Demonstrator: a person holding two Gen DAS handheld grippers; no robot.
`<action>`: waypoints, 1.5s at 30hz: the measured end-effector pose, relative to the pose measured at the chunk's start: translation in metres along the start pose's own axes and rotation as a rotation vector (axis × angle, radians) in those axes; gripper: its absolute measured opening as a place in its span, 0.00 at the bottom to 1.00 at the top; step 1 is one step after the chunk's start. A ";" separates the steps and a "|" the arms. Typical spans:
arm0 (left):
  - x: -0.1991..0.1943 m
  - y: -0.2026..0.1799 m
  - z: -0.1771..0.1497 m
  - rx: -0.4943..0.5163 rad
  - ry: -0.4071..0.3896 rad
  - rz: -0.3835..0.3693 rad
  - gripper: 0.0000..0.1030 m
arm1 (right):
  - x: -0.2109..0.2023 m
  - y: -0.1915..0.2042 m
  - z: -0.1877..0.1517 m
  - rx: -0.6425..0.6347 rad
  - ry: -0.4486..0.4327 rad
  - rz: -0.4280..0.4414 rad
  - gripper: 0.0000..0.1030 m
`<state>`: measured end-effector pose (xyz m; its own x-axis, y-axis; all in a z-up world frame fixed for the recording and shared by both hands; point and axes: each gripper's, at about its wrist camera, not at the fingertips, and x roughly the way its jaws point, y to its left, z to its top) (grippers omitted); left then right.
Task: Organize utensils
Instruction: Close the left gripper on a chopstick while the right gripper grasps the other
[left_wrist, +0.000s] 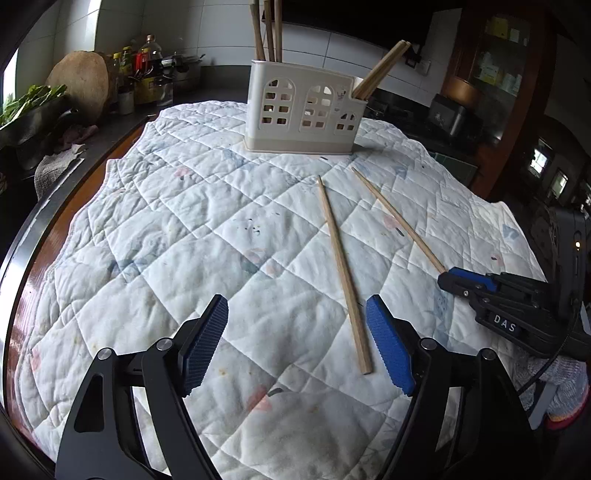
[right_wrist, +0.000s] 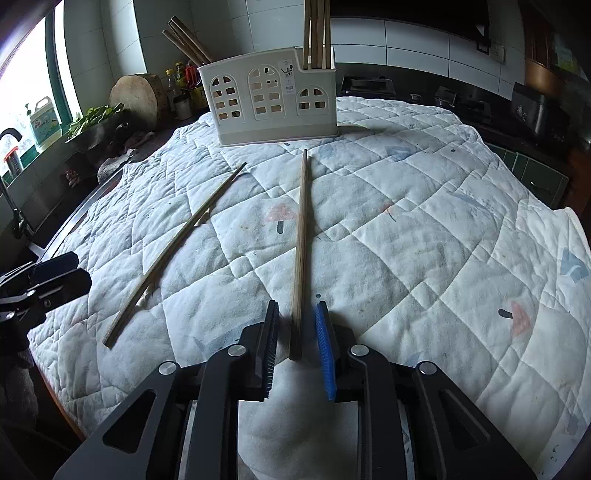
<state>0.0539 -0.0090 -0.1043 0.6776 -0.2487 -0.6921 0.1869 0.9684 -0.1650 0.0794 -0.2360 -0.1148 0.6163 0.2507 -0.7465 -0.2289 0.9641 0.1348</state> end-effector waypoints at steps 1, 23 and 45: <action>0.002 -0.003 -0.002 0.006 0.007 -0.013 0.69 | 0.000 -0.001 0.000 0.002 -0.001 -0.004 0.12; 0.038 -0.038 -0.008 0.071 0.080 -0.019 0.09 | -0.014 -0.015 -0.008 0.062 -0.047 0.012 0.06; -0.020 -0.036 0.036 0.054 -0.072 0.005 0.06 | -0.058 -0.015 0.013 0.042 -0.179 0.054 0.06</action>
<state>0.0589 -0.0397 -0.0588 0.7278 -0.2461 -0.6402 0.2198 0.9679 -0.1221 0.0568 -0.2638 -0.0645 0.7292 0.3100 -0.6100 -0.2358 0.9507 0.2014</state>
